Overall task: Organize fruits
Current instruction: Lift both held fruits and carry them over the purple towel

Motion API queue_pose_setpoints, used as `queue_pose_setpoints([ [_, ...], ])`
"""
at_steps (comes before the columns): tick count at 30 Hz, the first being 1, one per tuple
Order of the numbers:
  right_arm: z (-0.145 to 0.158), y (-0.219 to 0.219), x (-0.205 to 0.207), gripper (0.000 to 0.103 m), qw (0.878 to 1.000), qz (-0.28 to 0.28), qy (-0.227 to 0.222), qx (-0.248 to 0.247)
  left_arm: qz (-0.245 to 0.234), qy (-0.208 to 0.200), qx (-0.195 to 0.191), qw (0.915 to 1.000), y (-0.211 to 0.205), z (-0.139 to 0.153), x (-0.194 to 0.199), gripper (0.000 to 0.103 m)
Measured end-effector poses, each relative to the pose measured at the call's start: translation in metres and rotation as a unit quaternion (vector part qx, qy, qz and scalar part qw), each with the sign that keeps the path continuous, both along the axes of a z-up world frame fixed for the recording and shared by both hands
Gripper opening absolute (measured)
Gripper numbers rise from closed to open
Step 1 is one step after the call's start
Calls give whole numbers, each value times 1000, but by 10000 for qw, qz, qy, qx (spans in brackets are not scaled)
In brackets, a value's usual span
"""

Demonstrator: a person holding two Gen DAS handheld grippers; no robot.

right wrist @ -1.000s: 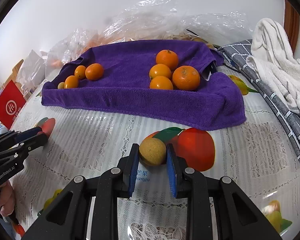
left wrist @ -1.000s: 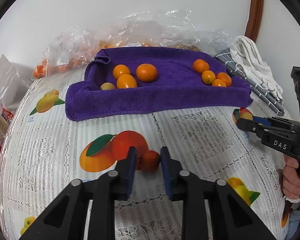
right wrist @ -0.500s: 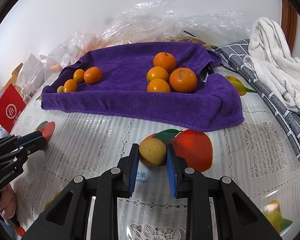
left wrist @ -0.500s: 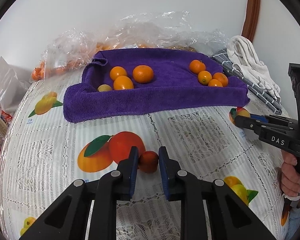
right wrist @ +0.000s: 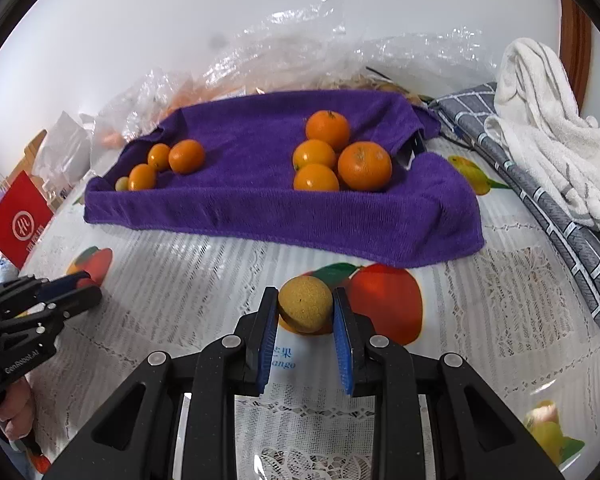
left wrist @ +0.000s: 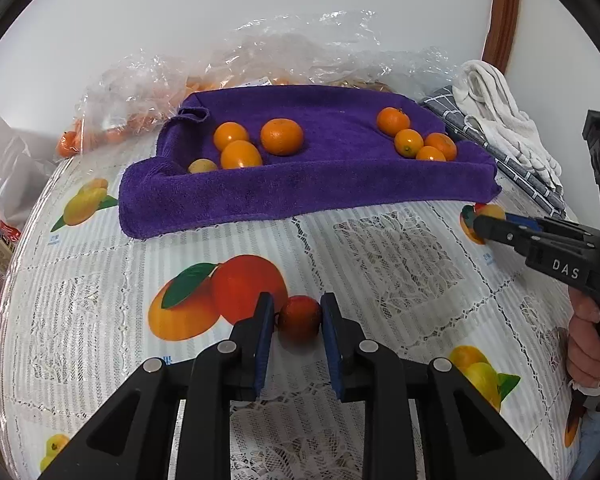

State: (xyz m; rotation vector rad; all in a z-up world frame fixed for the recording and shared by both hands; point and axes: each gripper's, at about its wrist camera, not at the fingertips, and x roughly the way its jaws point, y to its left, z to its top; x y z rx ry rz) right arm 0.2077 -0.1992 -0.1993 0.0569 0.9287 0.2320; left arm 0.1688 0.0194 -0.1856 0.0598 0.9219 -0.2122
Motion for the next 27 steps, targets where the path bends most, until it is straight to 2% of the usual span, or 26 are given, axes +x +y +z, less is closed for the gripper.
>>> queue_pose_setpoints([
  [4, 7, -1, -3, 27, 9998, -6, -173, 76, 32, -106, -103, 9999, 2, 4, -2, 22],
  [8, 15, -3, -7, 27, 9991, -47, -397, 136, 129, -467, -333, 9983, 9, 16, -8, 22],
  [14, 25, -7, -12, 27, 9974, -123, -650, 300, 407, -704, -707, 9942, 26, 28, -8, 22],
  [18, 27, -10, -12, 27, 9970, -178, -684, 319, 578, -773, -684, 9930, 33, 30, -7, 22],
  [27, 26, -10, -14, 27, 9969, -185, -695, 307, 678, -1177, -348, 9901, 35, 41, -14, 22],
])
